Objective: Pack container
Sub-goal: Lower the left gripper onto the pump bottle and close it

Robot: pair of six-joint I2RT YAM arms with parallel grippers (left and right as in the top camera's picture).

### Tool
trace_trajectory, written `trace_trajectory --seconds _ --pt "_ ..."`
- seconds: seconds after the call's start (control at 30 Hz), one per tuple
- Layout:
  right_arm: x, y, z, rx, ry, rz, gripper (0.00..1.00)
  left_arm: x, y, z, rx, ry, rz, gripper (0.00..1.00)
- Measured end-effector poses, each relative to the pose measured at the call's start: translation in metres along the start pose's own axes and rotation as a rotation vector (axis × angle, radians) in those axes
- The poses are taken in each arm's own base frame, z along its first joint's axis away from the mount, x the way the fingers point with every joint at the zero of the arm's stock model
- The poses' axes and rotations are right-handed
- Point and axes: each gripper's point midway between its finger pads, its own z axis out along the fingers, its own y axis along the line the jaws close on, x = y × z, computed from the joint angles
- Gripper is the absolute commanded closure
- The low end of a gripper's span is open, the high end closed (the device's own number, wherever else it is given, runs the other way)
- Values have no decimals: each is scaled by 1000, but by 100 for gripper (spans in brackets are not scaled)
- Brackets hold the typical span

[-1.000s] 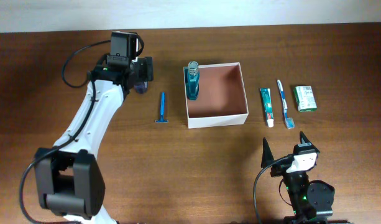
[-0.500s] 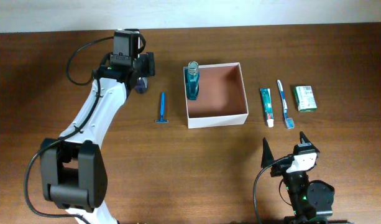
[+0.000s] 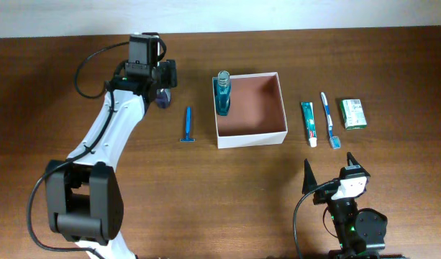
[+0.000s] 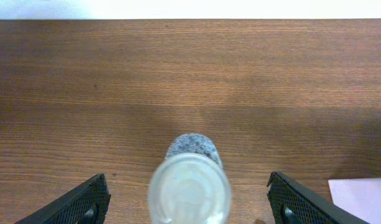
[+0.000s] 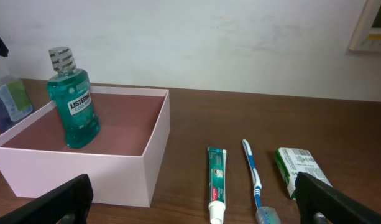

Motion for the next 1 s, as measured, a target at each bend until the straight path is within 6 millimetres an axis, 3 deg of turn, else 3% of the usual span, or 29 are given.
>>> trace_trajectory --seconds 0.47,0.8,1.0 --pt "0 0 0 0 0 0 2 1 5 2 -7 3 -5 21" --pt "0 0 0 0 0 0 1 15 3 19 -11 44 2 25" --pt "0 0 0 0 0 1 2 8 2 20 -8 12 -4 25"
